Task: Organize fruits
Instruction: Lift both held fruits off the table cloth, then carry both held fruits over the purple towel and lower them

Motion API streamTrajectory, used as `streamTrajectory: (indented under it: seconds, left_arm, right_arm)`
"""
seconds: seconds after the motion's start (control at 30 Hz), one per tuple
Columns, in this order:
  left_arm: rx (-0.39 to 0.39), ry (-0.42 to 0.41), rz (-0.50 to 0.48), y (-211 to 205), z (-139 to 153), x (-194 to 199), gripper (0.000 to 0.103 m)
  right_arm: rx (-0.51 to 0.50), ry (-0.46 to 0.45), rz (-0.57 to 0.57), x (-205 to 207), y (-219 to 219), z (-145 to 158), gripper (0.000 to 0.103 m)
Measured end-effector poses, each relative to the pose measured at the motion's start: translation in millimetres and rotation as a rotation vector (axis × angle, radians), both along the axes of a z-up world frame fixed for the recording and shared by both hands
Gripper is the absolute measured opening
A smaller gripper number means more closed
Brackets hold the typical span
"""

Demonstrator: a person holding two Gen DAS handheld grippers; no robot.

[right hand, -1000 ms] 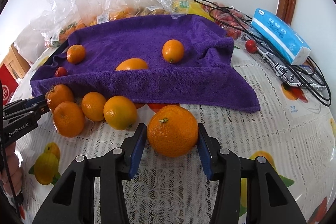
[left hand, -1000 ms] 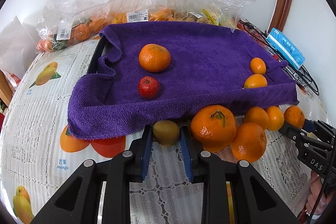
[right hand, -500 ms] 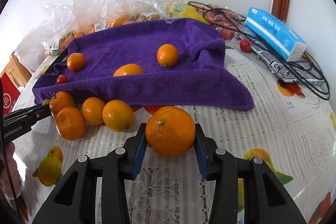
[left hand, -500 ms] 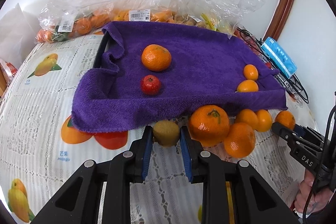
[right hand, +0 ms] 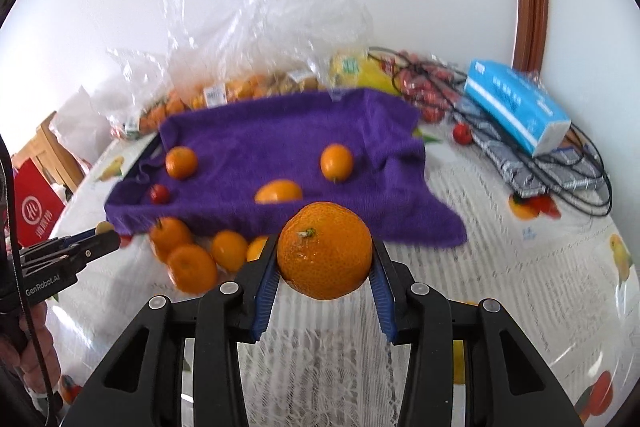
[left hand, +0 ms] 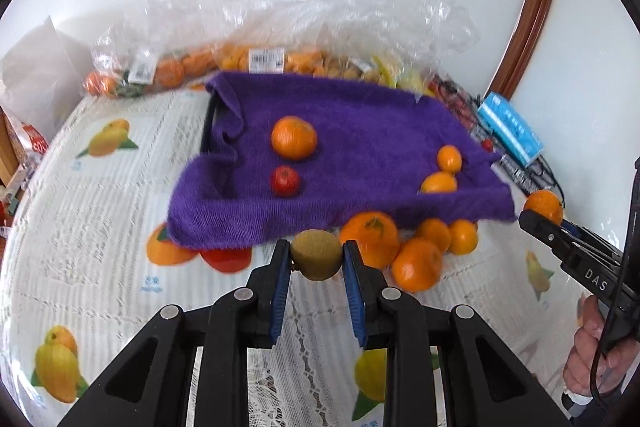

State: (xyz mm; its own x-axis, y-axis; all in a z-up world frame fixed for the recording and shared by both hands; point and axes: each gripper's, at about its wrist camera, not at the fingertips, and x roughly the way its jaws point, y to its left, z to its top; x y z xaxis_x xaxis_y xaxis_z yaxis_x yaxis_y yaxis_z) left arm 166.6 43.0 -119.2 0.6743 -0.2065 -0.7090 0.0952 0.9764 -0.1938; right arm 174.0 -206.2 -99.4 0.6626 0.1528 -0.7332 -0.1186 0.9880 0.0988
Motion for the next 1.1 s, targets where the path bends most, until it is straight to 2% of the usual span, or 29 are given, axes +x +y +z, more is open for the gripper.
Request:
streamTrajectory:
  seconds: [0.23, 0.47, 0.77, 0.9, 1.1]
  left_arm:
    - [0.019, -0.06, 0.022, 4, 27, 20, 0.025]
    - [0.022, -0.088, 0.04, 5, 36, 50, 0.025]
    - [0.014, -0.089, 0.07, 8, 36, 85, 0.025]
    - [0.035, -0.105, 0.072, 6, 36, 94, 0.025]
    - [0.048, -0.112, 0.102, 12, 21, 97, 0.025]
  right_arm:
    - [0.013, -0.049, 0.007, 20, 8, 21, 0.042]
    - [0.021, -0.068, 0.029, 48, 21, 28, 0.042]
    - [0.05, -0.088, 0.029, 85, 28, 33, 0.042]
    - [0.049, -0.097, 0.046, 96, 35, 35, 0.042]
    - [0.062, -0.078, 0.055, 104, 36, 12, 0.042]
